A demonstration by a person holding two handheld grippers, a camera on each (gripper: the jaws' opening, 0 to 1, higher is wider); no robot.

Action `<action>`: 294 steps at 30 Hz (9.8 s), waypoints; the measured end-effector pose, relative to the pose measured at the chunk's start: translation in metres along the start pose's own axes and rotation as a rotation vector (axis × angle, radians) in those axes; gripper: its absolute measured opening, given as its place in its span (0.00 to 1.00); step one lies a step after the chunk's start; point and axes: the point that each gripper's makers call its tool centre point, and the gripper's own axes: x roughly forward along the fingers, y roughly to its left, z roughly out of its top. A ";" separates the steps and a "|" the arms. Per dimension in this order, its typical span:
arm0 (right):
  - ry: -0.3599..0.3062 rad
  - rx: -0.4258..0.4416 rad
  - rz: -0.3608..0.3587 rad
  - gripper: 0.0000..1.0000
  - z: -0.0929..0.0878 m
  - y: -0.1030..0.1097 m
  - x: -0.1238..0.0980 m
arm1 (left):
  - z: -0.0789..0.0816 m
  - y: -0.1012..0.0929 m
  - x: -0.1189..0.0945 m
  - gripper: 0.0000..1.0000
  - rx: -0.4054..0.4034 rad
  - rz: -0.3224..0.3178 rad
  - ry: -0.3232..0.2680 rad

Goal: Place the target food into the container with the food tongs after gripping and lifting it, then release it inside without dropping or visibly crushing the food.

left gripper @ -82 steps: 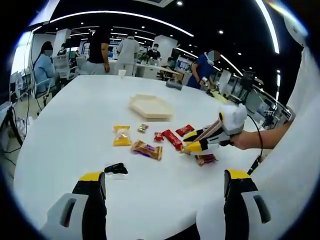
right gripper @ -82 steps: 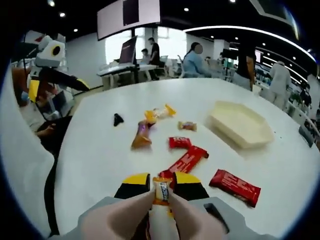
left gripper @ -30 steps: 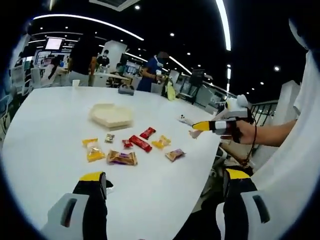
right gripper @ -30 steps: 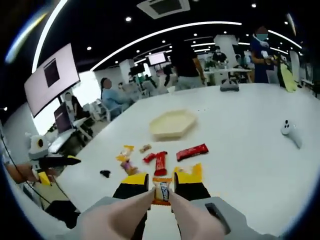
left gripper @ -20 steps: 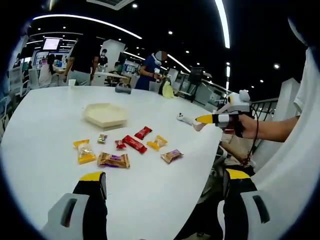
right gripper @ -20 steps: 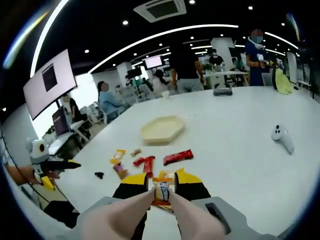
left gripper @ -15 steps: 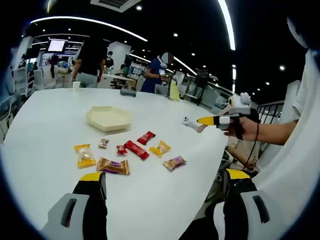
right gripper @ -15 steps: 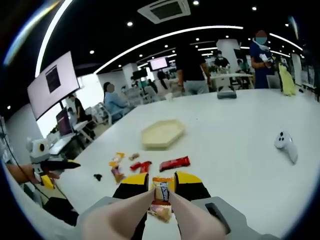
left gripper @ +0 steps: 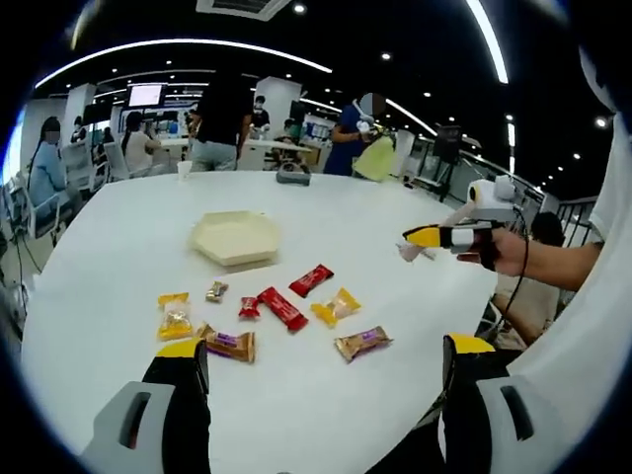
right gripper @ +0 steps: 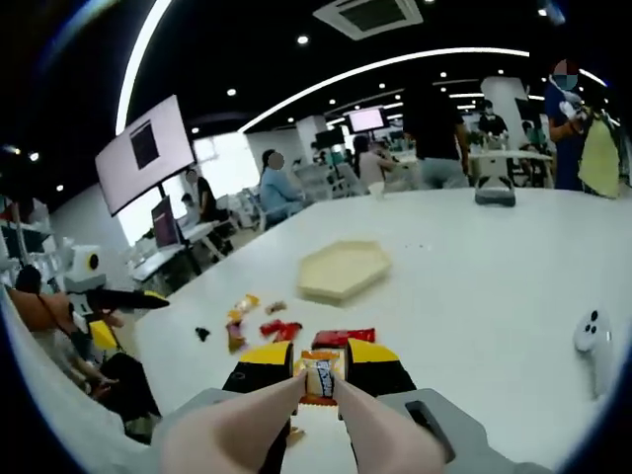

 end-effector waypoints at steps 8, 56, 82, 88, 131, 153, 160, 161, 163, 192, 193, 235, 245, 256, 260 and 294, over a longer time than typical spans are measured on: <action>-0.012 -0.039 0.047 0.19 0.021 0.000 0.020 | 0.014 0.008 0.010 0.99 0.004 0.015 -0.048; 0.022 -0.152 0.009 0.19 0.132 0.027 0.206 | 0.006 0.157 -0.036 0.99 -0.076 0.013 -0.083; 0.079 -0.211 0.049 0.20 0.148 0.020 0.268 | -0.006 0.168 -0.061 0.99 -0.094 0.085 -0.082; 0.087 -0.221 0.056 0.20 0.151 0.019 0.275 | -0.009 0.166 -0.067 0.99 -0.093 0.097 -0.086; 0.142 -0.270 0.084 0.20 0.160 0.038 0.316 | -0.027 0.166 -0.081 0.99 0.028 0.135 -0.007; 0.222 -0.238 0.112 0.20 0.118 0.040 0.352 | -0.041 0.171 -0.093 0.99 0.002 0.173 0.030; 0.274 -0.213 0.123 0.20 0.088 0.041 0.366 | -0.051 0.173 -0.101 0.99 -0.024 0.202 0.048; 0.276 -0.210 0.124 0.20 0.086 0.041 0.367 | -0.052 0.174 -0.102 0.99 -0.025 0.206 0.051; 0.287 -0.209 0.124 0.20 0.081 0.041 0.368 | -0.055 0.176 -0.104 0.99 -0.024 0.218 0.056; 0.286 -0.177 0.092 0.26 0.085 0.050 0.329 | -0.042 0.165 -0.100 1.00 -0.003 0.186 0.003; 0.279 -0.176 0.098 0.26 0.086 0.052 0.327 | -0.039 0.163 -0.099 1.00 -0.007 0.180 -0.011; 0.072 -0.146 0.009 0.26 0.048 0.052 0.121 | -0.008 0.086 -0.040 0.99 0.211 0.028 0.044; 0.083 -0.151 0.041 0.26 0.026 0.055 0.069 | 0.006 0.040 -0.033 0.99 0.164 0.076 0.014; 0.072 -0.126 0.067 0.26 -0.002 0.050 0.024 | 0.020 0.021 -0.049 0.99 0.140 0.199 -0.030; 0.055 -0.121 0.068 0.26 -0.004 0.055 0.009 | 0.021 0.014 -0.050 0.99 0.175 0.195 -0.019; 0.083 -0.026 -0.179 0.26 -0.001 0.111 0.061 | -0.008 0.102 -0.098 0.99 0.246 -0.008 0.003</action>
